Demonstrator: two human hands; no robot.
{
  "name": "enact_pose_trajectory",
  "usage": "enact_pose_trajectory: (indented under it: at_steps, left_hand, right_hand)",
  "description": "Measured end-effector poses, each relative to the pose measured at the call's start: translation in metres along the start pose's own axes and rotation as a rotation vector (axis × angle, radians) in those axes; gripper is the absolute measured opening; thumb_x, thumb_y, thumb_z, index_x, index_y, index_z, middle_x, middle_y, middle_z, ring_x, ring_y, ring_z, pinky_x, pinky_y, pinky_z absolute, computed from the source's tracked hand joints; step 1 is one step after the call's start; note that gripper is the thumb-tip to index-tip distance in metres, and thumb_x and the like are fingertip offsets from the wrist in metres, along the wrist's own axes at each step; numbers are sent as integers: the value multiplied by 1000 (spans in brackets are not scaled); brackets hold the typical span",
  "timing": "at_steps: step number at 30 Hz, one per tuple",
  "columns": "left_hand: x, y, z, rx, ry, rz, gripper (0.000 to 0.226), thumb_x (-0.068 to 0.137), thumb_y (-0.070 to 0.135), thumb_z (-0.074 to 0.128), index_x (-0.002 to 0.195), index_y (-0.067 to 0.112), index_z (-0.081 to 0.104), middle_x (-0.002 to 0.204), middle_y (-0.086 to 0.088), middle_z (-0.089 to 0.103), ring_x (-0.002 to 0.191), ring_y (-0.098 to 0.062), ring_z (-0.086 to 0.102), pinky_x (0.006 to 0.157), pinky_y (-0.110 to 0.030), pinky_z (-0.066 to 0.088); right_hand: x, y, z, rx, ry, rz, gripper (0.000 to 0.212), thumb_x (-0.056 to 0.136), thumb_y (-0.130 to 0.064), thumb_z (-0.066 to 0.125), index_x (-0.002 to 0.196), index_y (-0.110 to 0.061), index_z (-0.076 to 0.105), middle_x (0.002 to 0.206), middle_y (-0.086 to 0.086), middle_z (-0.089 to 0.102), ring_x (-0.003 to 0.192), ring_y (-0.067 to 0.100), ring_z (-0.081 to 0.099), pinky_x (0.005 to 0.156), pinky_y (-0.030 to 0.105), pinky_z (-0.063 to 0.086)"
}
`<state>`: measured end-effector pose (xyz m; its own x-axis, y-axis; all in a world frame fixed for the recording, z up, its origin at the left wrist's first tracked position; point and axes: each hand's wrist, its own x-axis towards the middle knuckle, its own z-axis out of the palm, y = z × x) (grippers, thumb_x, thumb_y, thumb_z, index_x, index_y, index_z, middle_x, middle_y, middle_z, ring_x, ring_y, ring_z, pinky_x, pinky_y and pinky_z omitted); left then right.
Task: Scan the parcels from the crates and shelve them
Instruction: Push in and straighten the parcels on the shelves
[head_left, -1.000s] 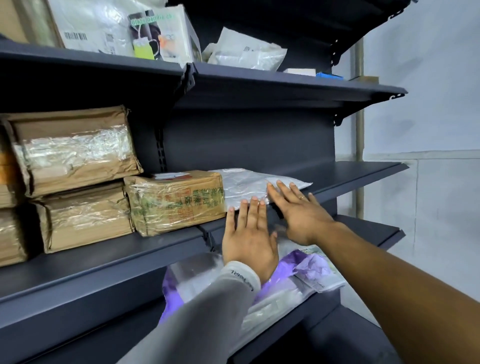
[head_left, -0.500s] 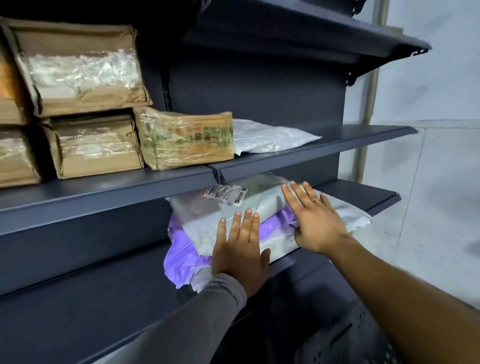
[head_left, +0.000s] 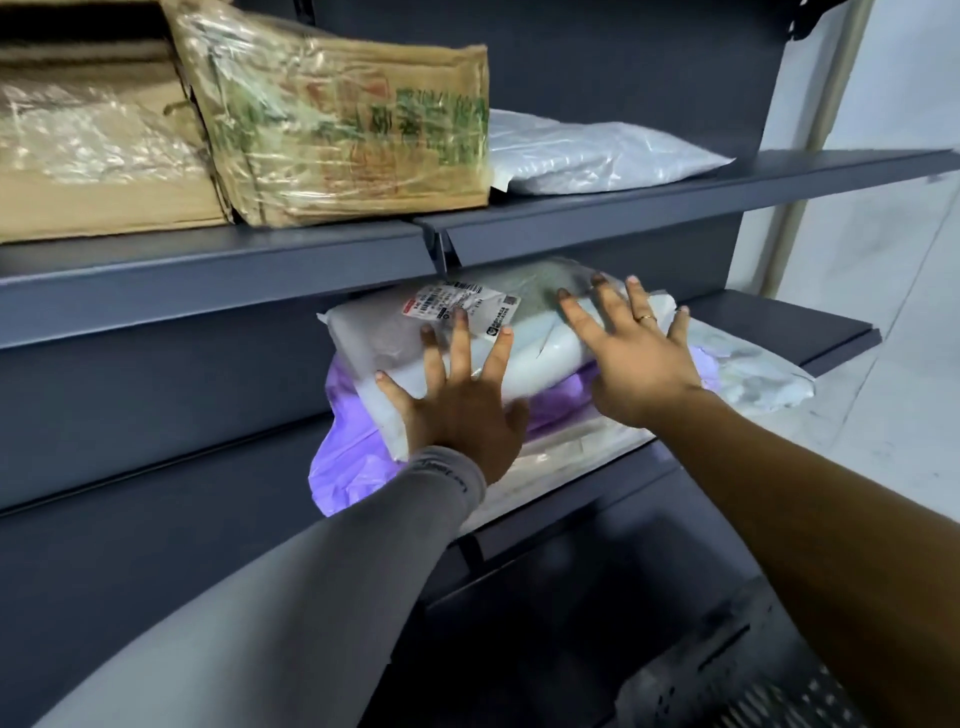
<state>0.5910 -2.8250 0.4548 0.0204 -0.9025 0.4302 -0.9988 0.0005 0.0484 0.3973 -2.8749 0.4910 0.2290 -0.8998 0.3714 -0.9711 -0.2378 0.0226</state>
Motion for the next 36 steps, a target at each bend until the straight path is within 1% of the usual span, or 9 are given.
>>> enact_pose_trajectory:
  at_steps: [3,5,7,12,16,19,27,31,36]
  left_hand:
    - [13,-1,8,-27,4,-25,81,96,77,34,160,51,-7,172,1,-20,158,-33,-16,108,-85,8]
    - [19,-5,17,-37,-20,-32,78,97,77,32,161,51,-5,173,3,-18,159,-33,-14,108,-85,7]
    - [19,-9,28,-43,-40,-39,73,100,74,30,161,50,-1,173,3,-16,159,-34,-13,108,-85,7]
    - [16,-8,42,-11,-74,-32,63,106,61,27,162,48,1,174,-2,-14,158,-37,-19,109,-87,3]
    - [14,-5,38,-17,-73,-28,62,106,58,28,162,48,4,174,-3,-12,158,-38,-16,110,-86,5]
    - [9,-3,28,-11,-61,-29,62,108,54,32,162,48,3,174,-3,-11,158,-38,-13,111,-84,10]
    - [-17,4,-4,25,-61,16,60,107,61,24,161,50,-1,174,2,-15,159,-34,-15,112,-82,11]
    - [-32,9,-22,10,-51,45,58,108,57,25,161,50,1,174,1,-12,159,-34,-12,112,-82,10]
    - [-52,14,-38,19,-19,101,57,109,55,25,161,49,4,175,-1,-8,160,-36,-6,113,-81,11]
  right_hand:
    - [26,-6,3,8,-3,-33,111,86,-27,69,156,-59,-11,173,-3,-13,159,33,-15,114,81,5]
    - [39,-11,7,0,-57,-46,109,88,-27,69,155,-61,-10,173,-4,-18,159,34,-16,113,83,6]
    - [44,-15,16,-1,-121,-44,107,90,-21,65,156,-59,-10,172,-4,-22,158,36,-18,113,83,9]
    - [40,-18,44,28,-142,-17,110,94,-6,61,157,-57,-15,170,-4,-27,158,39,-12,114,80,16]
    - [32,-17,36,-3,-149,-21,105,94,9,42,159,-51,-14,170,-2,-28,159,40,-6,117,75,21]
    - [23,-20,21,-29,-156,-14,104,92,13,36,161,-47,-14,170,0,-27,159,40,-7,118,74,21]
    - [-18,-24,-13,-88,-177,46,101,96,13,40,163,-42,-12,170,5,-29,159,41,-8,117,75,20]
    - [-40,-25,-27,-98,-161,82,97,98,9,41,163,-40,-12,170,7,-27,159,42,-6,116,75,23]
    - [-66,-23,-43,-111,-166,119,97,99,7,44,163,-41,-13,170,8,-26,158,42,-5,116,76,21]
